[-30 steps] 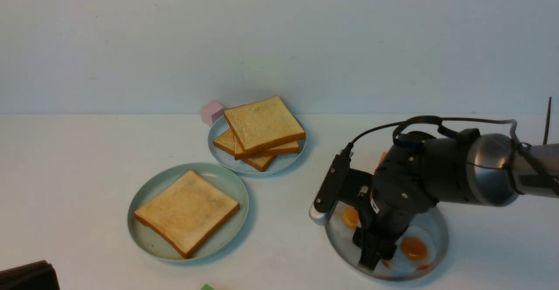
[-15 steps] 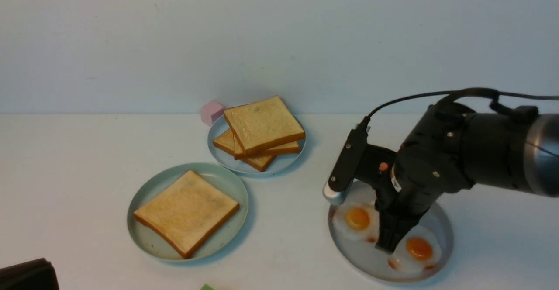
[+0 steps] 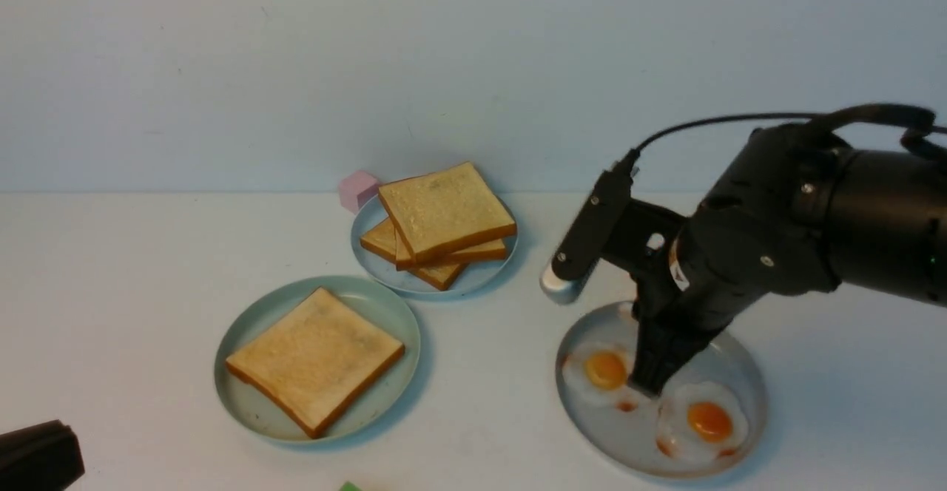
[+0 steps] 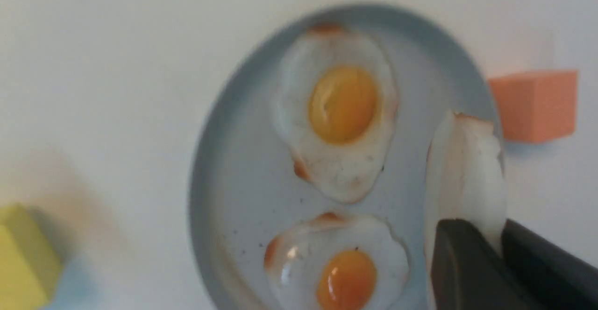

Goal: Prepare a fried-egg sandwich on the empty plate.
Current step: Use the right arm to place the fried egg on the slice of bread in the middle, then use the left arm to grab a slice of bread

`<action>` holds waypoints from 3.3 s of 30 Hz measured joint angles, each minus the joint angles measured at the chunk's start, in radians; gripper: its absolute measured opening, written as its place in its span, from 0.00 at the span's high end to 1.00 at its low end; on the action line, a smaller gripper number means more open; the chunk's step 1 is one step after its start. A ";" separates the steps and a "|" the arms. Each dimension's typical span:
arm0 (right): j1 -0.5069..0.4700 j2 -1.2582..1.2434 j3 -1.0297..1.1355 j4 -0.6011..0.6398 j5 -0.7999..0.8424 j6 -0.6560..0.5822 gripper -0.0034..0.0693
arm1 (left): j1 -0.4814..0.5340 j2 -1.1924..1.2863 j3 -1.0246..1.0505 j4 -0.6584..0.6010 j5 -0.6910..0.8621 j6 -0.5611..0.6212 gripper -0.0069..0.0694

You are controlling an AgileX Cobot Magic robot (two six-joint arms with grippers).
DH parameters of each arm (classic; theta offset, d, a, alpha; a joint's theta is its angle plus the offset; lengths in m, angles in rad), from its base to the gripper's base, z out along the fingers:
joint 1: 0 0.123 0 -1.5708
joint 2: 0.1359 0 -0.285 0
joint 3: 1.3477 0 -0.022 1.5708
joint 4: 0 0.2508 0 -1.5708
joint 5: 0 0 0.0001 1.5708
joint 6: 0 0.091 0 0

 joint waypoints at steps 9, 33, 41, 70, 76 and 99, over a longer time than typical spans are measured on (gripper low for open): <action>0.241 0.122 -0.329 0.093 0.019 0.016 0.86 | 0.000 0.000 -0.011 0.502 0.157 -0.554 0.93; 0.301 0.681 -0.824 -0.059 0.031 0.017 0.86 | 0.000 0.000 -0.011 0.587 0.226 -0.676 0.93; 0.301 0.693 -0.825 -0.083 0.019 0.023 0.86 | 0.000 0.000 -0.011 0.568 0.218 -0.672 0.93; 0.327 0.478 -0.840 0.153 0.347 0.108 0.40 | 0.000 0.012 -0.011 0.406 0.209 -0.597 0.93; 0.293 0.221 -0.755 0.188 0.413 0.110 0.86 | 0.000 0.218 -0.030 0.300 0.229 -0.510 0.93; 0.260 -0.721 0.120 0.227 0.385 0.453 0.96 | 0.011 1.512 -0.909 -0.040 0.216 0.260 0.93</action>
